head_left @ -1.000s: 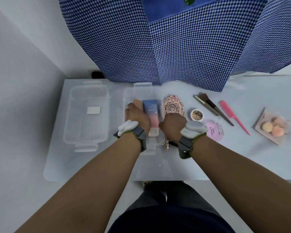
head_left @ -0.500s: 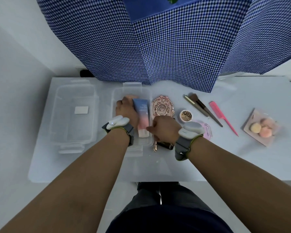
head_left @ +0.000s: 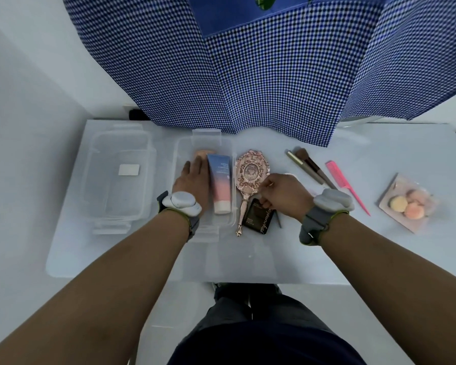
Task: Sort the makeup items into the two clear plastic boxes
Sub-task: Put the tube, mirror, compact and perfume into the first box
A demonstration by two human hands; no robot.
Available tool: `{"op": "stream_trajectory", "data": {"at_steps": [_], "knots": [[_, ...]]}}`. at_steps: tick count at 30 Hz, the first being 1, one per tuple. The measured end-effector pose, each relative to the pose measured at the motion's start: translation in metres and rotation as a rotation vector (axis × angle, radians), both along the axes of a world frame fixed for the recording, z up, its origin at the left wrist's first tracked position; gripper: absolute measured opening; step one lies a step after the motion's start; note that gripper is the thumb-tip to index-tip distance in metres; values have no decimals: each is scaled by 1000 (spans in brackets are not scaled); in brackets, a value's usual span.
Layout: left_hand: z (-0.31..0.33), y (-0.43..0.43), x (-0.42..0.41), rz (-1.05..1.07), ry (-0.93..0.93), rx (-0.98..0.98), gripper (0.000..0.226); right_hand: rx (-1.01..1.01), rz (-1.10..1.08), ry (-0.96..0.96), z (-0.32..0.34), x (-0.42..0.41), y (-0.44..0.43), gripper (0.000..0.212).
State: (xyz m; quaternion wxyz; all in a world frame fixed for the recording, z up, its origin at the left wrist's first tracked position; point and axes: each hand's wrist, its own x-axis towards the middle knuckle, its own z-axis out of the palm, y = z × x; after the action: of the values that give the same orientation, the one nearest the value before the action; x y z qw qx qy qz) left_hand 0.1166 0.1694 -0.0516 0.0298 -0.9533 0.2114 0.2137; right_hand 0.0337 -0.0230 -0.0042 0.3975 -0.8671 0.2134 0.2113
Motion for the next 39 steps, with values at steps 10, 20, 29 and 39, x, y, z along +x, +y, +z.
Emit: {"op": "stream_trajectory", "data": {"at_steps": [10,20,29,39], "knots": [[21,-16,-2,-60,-112,222,51,-349,240,110,1,-11,1,35],[30,-22,-6,-95,-82,266,55,-516,538,42,-17,-28,15,68],[32,-26,-12,-20,-48,229,57,-676,586,14,-20,-34,33,60],[23,-7,-28,55,-269,-146,44,-542,398,-53,-5,-29,23,70]]}}
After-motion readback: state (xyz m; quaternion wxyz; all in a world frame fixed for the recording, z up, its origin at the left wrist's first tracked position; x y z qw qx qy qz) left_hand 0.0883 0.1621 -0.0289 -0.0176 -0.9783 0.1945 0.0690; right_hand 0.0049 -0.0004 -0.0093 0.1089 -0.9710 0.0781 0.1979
